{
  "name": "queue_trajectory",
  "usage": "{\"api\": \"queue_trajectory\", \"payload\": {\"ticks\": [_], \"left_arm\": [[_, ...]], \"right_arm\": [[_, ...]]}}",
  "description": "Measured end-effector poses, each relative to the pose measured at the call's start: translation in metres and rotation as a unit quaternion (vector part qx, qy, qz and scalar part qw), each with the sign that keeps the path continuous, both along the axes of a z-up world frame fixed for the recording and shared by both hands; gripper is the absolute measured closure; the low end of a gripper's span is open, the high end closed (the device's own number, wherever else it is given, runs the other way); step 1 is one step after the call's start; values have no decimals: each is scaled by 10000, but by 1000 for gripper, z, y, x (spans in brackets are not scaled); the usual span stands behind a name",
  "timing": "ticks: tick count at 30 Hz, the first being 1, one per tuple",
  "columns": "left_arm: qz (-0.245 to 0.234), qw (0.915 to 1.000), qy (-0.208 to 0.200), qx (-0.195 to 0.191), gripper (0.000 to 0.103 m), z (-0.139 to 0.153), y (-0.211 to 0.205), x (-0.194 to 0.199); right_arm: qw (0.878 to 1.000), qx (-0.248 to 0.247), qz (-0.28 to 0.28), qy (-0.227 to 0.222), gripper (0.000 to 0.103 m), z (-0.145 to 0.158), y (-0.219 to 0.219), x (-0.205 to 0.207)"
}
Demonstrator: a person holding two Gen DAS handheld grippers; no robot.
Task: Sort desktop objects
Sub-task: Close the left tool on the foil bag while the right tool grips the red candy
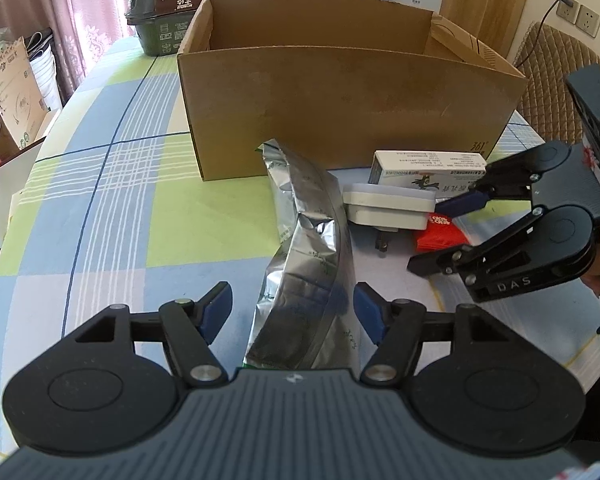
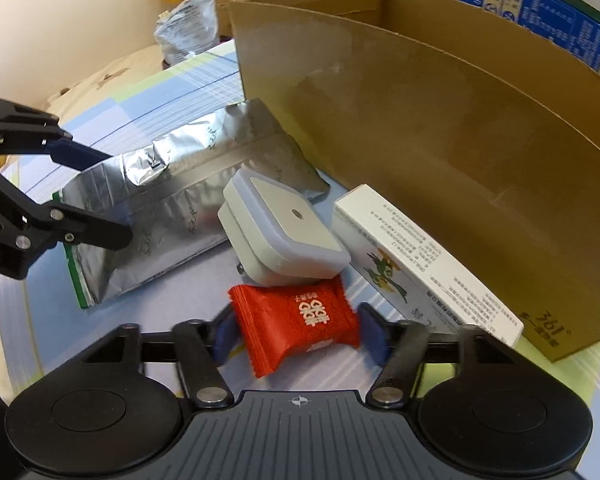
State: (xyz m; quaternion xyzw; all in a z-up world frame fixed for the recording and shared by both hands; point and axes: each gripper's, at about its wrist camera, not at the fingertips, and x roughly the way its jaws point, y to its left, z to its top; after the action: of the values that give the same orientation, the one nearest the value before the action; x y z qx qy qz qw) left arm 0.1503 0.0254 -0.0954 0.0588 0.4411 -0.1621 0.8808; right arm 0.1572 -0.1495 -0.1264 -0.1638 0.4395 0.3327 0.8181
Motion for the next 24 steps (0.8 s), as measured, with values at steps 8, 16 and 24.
{"api": "queue_trajectory", "payload": {"ticks": [8, 16, 24], "left_arm": [[8, 10000, -66, -3, 40, 8, -2, -8], [6, 10000, -89, -5, 38, 11, -3, -17], [40, 9999, -106, -82, 36, 11, -2, -18]], "right_arm": [[9972, -63, -731, 105, 86, 9, -9, -26], [9859, -796, -1371, -539, 86, 17, -16, -61], [9887, -164, -1472, -233, 37, 24, -31, -74]]}}
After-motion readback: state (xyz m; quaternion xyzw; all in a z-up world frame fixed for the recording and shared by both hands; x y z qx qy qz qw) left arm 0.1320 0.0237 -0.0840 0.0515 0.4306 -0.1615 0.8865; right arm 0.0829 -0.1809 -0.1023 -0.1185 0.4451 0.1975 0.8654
